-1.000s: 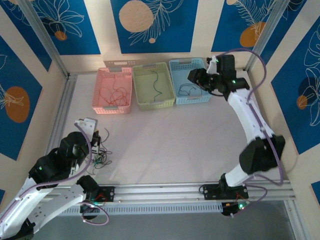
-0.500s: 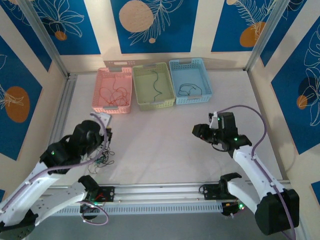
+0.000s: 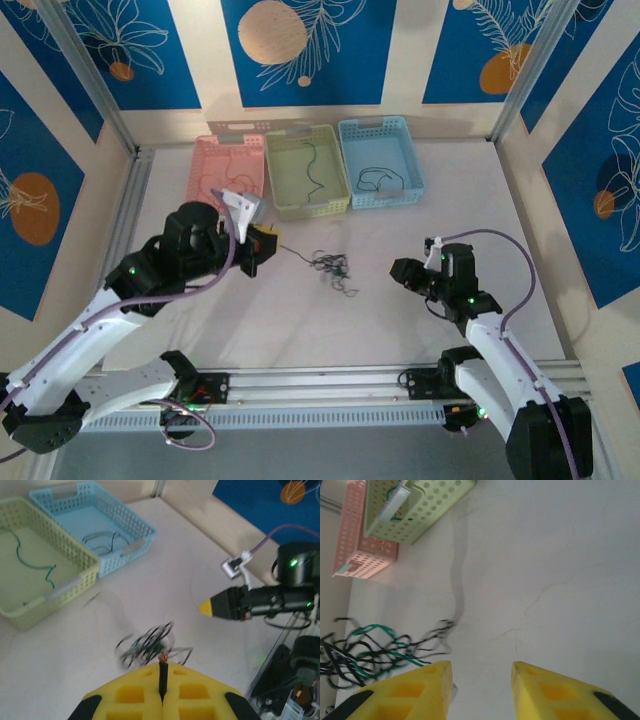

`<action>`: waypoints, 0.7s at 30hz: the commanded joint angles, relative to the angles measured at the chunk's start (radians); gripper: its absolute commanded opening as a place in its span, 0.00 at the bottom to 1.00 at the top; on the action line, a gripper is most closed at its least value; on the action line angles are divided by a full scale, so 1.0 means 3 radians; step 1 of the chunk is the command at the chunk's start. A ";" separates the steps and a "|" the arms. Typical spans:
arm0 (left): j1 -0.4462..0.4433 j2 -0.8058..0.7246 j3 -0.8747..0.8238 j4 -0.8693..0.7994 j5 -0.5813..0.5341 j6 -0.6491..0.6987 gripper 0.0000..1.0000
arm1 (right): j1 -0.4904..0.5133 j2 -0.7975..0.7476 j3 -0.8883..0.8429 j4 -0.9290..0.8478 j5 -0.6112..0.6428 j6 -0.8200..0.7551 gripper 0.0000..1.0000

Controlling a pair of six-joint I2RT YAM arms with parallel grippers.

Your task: Untangle the cables

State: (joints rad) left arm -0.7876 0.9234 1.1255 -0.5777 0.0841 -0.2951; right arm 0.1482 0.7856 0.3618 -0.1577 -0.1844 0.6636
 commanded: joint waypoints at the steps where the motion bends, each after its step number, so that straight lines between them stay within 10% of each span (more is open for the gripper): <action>1: 0.0031 -0.0057 -0.0528 0.0172 -0.0212 -0.0156 0.00 | -0.0038 -0.0010 -0.0048 0.0148 -0.0080 0.0043 0.37; 12: 0.0114 0.0065 -0.1939 0.0908 -0.0308 -0.0872 0.00 | 0.0009 0.0111 0.0007 0.0206 -0.0212 0.0002 0.37; 21: 0.0114 0.0060 -0.2058 0.0921 -0.0363 -0.0892 0.00 | 0.0883 0.0414 0.0478 -0.0215 0.0018 -0.0159 0.38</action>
State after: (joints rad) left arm -0.7612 0.9512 0.5259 -0.3286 -0.0059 -0.5453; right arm 0.3447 0.8951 0.4332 -0.1596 -0.2085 0.6510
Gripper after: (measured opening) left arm 0.065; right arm 0.373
